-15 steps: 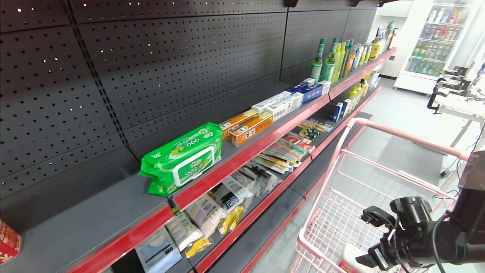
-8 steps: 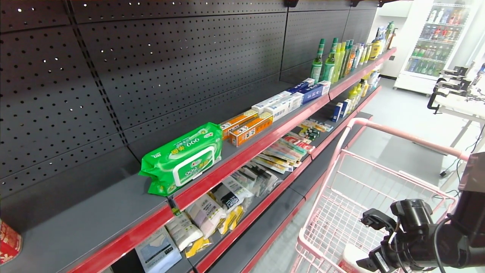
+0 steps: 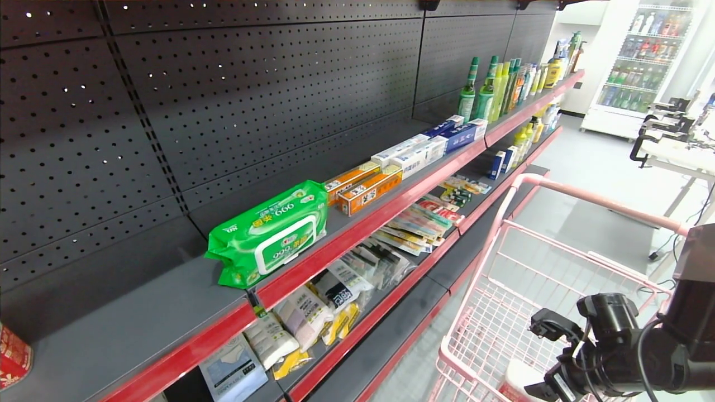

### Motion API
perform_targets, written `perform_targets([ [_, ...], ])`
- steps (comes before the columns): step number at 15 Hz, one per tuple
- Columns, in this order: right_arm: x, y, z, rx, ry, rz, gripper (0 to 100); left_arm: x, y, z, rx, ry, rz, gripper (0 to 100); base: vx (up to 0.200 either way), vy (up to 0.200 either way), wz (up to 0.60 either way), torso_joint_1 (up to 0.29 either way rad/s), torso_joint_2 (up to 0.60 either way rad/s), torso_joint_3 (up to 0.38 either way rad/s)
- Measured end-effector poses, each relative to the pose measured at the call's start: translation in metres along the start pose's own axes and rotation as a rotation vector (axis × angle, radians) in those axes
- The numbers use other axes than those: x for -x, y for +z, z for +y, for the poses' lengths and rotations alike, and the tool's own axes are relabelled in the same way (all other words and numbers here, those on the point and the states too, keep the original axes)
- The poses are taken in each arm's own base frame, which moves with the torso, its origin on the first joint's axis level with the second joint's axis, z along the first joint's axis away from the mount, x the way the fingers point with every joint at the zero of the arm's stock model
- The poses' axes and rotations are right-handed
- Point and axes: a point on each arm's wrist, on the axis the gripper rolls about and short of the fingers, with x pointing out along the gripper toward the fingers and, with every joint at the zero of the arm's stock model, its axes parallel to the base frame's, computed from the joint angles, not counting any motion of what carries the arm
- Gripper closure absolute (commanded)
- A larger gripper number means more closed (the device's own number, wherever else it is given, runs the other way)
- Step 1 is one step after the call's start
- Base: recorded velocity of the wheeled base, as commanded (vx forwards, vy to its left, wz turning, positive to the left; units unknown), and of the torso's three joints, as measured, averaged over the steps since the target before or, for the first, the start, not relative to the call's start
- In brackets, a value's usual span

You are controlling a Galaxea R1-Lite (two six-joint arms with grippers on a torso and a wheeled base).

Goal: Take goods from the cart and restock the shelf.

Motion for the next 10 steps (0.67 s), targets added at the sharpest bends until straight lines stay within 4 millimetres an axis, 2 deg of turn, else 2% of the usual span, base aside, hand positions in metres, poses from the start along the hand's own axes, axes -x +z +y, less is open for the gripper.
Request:
perform_targets([
  [5,-0.004,-0.015,-0.017,-0.031,0.028,-0.004,0,0.0,0.0,0.0,-0.001,0.0,0.0,0,0.0,0.0,0.0,0.0,0.0,0.0],
  [8,-0.006,-0.016,-0.019,-0.034,0.031,-0.005,0,0.0,0.0,0.0,-0.002,0.0,-0.001,0,0.0,0.0,0.0,-0.123,0.3,0.173],
  [10,-0.007,-0.014,-0.019,-0.018,0.041,-0.016,0,0.0,0.0,0.0,-0.001,0.0,0.0,0,0.0,0.0,0.0,-0.036,0.1,0.049],
])
